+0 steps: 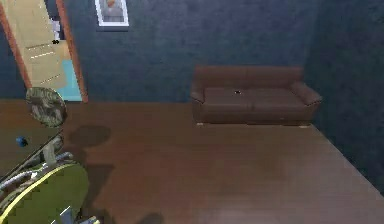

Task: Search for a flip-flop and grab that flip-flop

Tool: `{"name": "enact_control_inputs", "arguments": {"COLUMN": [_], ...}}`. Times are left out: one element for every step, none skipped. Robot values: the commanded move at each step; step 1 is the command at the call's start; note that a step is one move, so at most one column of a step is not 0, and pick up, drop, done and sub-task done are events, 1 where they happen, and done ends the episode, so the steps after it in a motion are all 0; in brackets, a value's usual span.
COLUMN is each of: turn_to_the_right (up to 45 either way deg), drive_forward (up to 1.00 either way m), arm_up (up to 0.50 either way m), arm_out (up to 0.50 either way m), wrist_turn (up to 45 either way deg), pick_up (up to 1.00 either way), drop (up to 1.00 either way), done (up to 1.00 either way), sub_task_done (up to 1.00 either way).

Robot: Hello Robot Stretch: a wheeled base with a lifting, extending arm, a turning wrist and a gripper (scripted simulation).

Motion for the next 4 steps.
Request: {"name": "enact_control_inputs", "arguments": {"turn_to_the_right": [0.0, 3.0, 0.0, -39.0], "drive_forward": [1.0, 0.0, 0.1, 0.0], "arm_up": [0.0, 0.0, 0.0, 0.0], "arm_out": [0.0, 0.0, 0.0, 0.0], "wrist_turn": [0.0, 0.0, 0.0, 0.0], "pick_up": [0.0, 0.0, 0.0, 0.0], "drop": [0.0, 0.0, 0.0, 0.0], "done": [0.0, 0.0, 0.0, 0.0], "sub_task_done": [0.0, 0.0, 0.0, 0.0]}}
